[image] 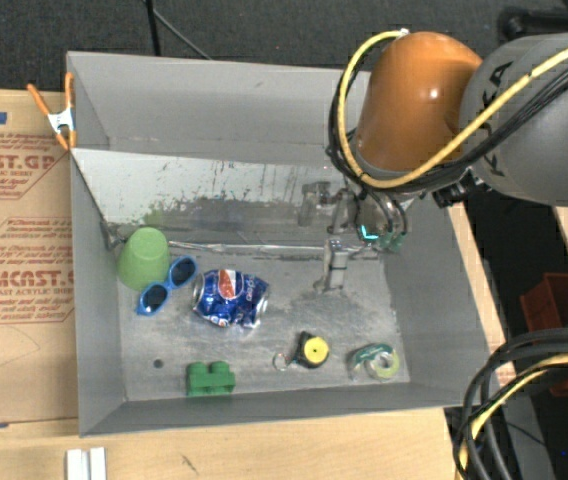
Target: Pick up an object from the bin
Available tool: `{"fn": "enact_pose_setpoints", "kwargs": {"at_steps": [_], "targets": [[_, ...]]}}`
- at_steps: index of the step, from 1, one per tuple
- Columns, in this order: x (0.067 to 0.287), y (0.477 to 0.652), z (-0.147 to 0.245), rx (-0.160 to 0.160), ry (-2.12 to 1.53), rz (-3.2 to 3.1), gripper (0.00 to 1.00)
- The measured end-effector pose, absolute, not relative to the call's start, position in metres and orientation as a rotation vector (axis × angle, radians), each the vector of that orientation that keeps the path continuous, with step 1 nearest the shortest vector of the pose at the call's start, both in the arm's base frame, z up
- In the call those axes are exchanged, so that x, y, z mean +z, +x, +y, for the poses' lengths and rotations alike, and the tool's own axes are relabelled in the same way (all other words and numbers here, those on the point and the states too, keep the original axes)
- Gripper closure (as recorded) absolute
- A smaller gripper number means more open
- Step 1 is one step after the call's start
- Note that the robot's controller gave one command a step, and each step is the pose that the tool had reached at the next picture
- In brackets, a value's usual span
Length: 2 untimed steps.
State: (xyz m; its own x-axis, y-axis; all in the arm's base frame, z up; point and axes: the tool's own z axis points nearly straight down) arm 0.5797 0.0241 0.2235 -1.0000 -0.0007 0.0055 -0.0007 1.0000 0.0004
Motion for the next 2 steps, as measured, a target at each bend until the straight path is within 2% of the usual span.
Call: {"fn": "enact_pose_setpoints", "kwargs": {"at_steps": [1,2], "targets": [[0.065,0.580,-0.043,0.001,0.100,-3.135,0.00],[0.069,0.556,0.044,-0.008,-0.036,-3.140,0.00]]}}
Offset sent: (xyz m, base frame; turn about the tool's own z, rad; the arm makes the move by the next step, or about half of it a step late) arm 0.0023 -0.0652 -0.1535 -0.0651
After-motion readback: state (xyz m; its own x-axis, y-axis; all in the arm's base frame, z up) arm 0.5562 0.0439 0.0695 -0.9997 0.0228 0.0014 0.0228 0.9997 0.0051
